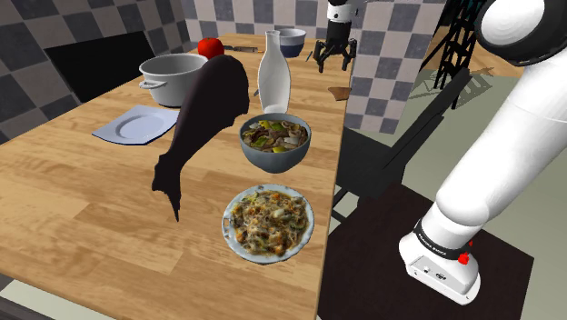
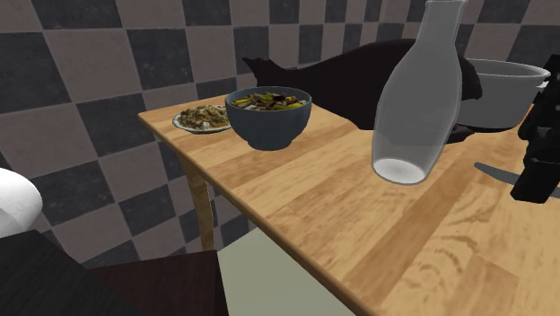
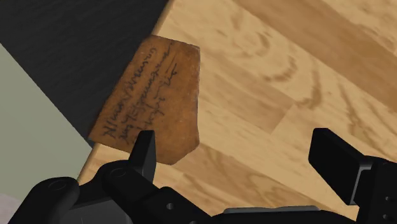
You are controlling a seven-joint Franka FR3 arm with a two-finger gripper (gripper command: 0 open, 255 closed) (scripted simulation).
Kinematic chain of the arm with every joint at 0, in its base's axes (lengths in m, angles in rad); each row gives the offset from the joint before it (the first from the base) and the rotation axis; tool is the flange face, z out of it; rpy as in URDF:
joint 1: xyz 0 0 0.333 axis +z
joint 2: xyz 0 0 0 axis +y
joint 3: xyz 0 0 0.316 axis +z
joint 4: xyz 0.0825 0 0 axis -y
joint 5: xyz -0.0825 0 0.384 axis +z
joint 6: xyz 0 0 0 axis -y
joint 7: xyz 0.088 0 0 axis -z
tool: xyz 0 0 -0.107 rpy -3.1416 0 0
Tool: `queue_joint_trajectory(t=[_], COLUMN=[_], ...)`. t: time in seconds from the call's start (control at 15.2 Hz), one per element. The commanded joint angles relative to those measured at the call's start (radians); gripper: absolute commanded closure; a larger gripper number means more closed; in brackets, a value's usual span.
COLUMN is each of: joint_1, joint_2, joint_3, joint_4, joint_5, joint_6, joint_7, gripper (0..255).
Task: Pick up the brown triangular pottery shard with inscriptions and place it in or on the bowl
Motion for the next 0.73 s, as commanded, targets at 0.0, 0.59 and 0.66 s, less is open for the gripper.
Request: queue_joint_trajectory(t=[0.0,0.59,0.66], joint_1=[-0.004,-0.003,-0.003], joint_2=[0.034,0.035,0.035], joint_3=[-0.004,-0.003,-0.003], joint_4=[0.021,-0.067,-0.067], joint_5=[0.008,0.008,0.008], joint_6=[0.015,0.103,0.103], joint_7=[0.012,0.012,0.012], gripper=[0,0,0])
